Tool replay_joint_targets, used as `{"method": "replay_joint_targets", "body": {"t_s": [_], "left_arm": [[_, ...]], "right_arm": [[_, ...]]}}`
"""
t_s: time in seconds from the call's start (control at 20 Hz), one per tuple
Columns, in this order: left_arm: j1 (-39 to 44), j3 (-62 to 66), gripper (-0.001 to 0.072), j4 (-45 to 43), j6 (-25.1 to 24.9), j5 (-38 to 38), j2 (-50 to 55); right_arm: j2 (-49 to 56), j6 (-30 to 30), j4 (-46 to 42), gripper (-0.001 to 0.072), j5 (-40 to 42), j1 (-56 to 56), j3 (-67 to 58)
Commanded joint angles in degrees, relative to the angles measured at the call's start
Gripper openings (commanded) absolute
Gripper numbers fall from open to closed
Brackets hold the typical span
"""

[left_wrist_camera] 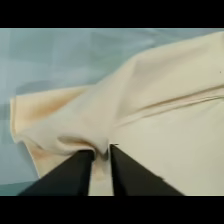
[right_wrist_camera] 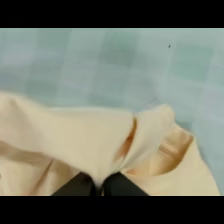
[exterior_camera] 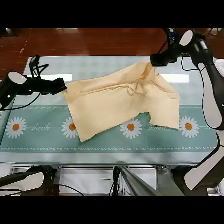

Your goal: Fold the shirts.

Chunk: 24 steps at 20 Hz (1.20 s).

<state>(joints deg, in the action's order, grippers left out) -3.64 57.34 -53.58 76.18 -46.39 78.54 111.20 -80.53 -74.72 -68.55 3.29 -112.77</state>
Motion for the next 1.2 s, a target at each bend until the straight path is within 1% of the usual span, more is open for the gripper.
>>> {"method": "replay_joint_targets", "body": {"t_s": [0.0, 0.05, 0.1, 0.15, 0.2, 0.25, 0.3, 0.35, 0.4, 0.45, 0.5, 0.6, 0.7, 0.75, 0.85, 1.0, 1.15], "left_arm": [[0.09, 1.27, 0.0423, 0.52, 0.11, -5.25, 1.55], [-1.18, 3.15, 0.0476, 0.48, -0.13, -8.72, 1.55], [-3.34, 5.92, 0.0481, 0.24, -1.09, -13.44, 1.53], [-6.1, 9.38, 0.0481, -2.03, -1.66, -18.8, 1.53], [-9.55, 13.46, 0.048, -6.6, -1.53, -25.05, 1.53], [-13.29, 17.14, 0.048, -11.54, -0.66, -31.52, 1.53], [-16.81, 19.56, 0.0481, -15.37, 0.52, -37.46, 1.53], [-20.39, 20.48, 0.0482, -16.79, 0.87, -42.77, 1.53], [-23.98, 19.98, 0.0533, -16.02, 1.09, -48.09, 1.62], [-26.6, 18.45, 0.0642, -14.34, 1.14, -52.19, 1.57], [-28.89, 15.5, 0.0684, -10.88, 2.56, -53.7, 0.83], [-30.34, 7.61, 0.0686, -3.93, 2.56, -53.68, -2.03], [-28.81, -1.25, 0.0687, -2.73, 2.27, -50.25, -6.29], [-27.52, -6.19, 0.072, -2.71, 2.23, -47.89, -8.96], [-25.16, -15.78, 0.072, -1.44, 1.25, -42.71, -14.47], [-23.37, -28.85, 0.072, 5.7, 0.28, -33.81, -21.62], [-21.59, -36.74, 0.072, 12.39, -0.61, -26.88, -23.43]], "right_arm": [[0.44, 2.84, 0.7, 0.0315, -6.69, -0.31, -0.09], [-1.16, 5.29, 0.42, 0.0384, -8.87, -0.61, -0.09], [-3.13, 6.34, -0.24, 0.0425, -10.32, -1.36, -0.09], [-5.35, 5.9, -0.92, 0.0429, -10.32, -2.62, -0.09], [-7.78, 5.88, -3.91, 0.0429, -10.32, -4.17, -0.09], [-9.75, 5.29, -9.16, 0.043, -10.6, -5.79, -0.09], [-11.37, 3.48, -14.58, 0.043, -11.85, -8.04, -0.09], [-12.35, 2.69, -15.65, 0.0425, -14.29, -11.19, -0.07], [-12.61, 2.75, -13.75, 0.0403, -17.16, -14.47, -0.07], [-12.59, 2.71, -10.82, 0.0394, -19.87, -17.81, -0.04], [-12.57, 2.71, -7.5, 0.0394, -21.64, -21.09, 0.44], [-12.57, 2.71, -2.16, 0.0394, -23.56, -26.23, 1.84], [-12.57, 2.75, 1.55, 0.0394, -22.99, -29.68, 3.21], [-12.55, 2.78, 2.73, 0.0394, -22.05, -30.84, 3.78], [-12.55, 3.13, 4.2, 0.0394, -19.85, -32.06, 4.48], [-12.31, 4.13, 5.46, 0.0393, -17.4, -32.52, 4.81], [-11.61, 4.35, 6.14, 0.0393, -16.87, -32.48, 4.81]]}}
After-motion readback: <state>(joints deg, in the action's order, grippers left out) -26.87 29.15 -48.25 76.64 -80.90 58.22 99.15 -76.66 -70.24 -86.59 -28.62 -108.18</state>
